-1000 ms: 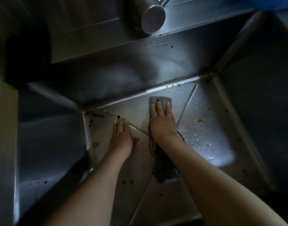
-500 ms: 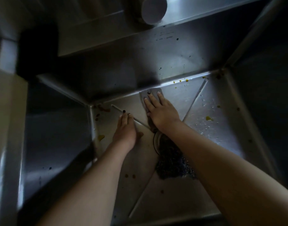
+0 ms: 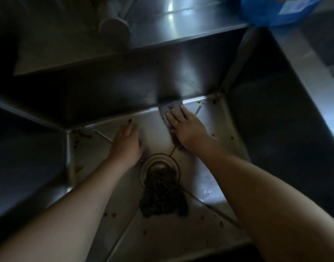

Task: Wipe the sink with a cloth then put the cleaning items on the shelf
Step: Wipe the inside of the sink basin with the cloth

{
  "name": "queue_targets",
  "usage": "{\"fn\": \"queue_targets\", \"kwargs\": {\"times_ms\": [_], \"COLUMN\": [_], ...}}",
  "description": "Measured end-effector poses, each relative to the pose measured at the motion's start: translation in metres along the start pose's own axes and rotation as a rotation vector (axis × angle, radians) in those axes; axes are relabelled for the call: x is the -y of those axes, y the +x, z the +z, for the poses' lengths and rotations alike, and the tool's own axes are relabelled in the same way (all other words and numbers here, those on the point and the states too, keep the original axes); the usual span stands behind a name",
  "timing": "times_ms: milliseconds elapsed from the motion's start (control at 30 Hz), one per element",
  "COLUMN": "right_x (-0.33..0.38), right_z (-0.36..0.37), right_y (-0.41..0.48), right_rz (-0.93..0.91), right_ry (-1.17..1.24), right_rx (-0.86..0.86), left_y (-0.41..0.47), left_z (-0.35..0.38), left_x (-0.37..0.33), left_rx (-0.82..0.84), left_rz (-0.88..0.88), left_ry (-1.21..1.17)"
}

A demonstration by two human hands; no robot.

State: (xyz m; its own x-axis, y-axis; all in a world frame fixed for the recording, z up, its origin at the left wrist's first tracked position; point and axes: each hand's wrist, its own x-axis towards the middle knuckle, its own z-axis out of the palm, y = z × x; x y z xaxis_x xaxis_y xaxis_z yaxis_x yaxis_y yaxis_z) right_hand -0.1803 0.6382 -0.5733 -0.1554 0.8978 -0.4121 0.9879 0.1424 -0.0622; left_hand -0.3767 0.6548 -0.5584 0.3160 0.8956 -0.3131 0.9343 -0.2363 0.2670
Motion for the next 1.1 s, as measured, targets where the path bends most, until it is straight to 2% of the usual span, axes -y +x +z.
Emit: {"fn": "queue_targets", "kwargs": {"times_ms": [133,200,300,500,867,1100], "right_x": [-0.011,-0.01,-0.004,0.009,-0.02,-0.059], "right_z": [0.019,0.03,0.043,0.043,0.027,0.033], "right_y": [-0.016,-0.028,-0.039,-0.033,0.004,-0.023], "right_rz": [0.044,0.085,0.128,0.148,0.118,0.303], "right_ry": [0.082,0.159,0.227,0.295,0.21,0.17], "right_rx": [-0.082,-0.132,-0.138,-0.164,-0.177,-0.158], "left_y": [0.018,0.025,0.028,0.028,0.024,0.022], "left_z": [0.011,0.022,0.035,0.036,0.028,0.03], "left_x": [-0.041,-0.052,-0.055,-0.052,-0.058,-0.06], "left_rx": [0.003,0.058,0.183,0.24,0.276,0.272], "left_rz": [-0.058,-0.072,-0.073,-0.06,-0.071,-0.072], "left_ry": [-0.053,-0.04,-0.004,0.041,0.072,0.075]}}
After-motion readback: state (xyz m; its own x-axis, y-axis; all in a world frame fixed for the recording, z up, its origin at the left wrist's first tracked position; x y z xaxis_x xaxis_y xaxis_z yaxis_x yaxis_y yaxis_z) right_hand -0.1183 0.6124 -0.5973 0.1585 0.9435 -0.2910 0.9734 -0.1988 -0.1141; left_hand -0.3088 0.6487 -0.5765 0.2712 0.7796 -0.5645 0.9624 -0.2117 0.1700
